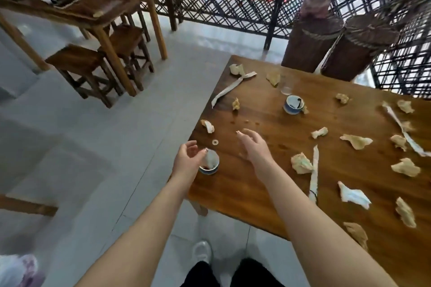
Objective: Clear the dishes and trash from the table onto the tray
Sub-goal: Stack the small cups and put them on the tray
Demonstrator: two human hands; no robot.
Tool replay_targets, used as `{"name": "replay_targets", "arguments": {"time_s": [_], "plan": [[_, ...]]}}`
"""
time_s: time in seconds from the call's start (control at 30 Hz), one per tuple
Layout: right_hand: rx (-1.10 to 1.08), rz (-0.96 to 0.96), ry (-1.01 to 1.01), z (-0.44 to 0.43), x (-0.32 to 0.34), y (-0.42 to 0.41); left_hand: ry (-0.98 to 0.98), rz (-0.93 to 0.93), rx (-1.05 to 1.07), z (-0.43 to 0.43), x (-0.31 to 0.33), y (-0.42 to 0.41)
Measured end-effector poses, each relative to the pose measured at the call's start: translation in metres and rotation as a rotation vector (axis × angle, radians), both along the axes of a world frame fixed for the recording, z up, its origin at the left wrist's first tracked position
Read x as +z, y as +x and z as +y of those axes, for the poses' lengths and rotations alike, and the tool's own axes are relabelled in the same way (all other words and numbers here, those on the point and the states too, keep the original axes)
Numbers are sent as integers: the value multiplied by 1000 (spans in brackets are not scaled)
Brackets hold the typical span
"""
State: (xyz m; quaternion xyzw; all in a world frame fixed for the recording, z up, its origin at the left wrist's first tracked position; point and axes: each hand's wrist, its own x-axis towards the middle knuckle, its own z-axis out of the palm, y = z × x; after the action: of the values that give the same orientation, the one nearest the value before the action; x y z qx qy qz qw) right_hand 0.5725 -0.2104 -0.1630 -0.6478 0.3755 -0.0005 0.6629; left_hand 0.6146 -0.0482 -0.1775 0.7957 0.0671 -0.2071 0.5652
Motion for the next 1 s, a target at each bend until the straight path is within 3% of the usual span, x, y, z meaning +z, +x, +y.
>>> {"name": "replay_targets", "arguments": {"time_s": [0.27,0.5,1.0], "plan": [[-130,91,87,4,-36,8,149,88,-266,-1,-58,17],[-152,123,103,0,-57,19,144,149,-339,-8,-83,30],[-155,91,75,-14,-60,14,264,10,-363,-10,-83,33]]}}
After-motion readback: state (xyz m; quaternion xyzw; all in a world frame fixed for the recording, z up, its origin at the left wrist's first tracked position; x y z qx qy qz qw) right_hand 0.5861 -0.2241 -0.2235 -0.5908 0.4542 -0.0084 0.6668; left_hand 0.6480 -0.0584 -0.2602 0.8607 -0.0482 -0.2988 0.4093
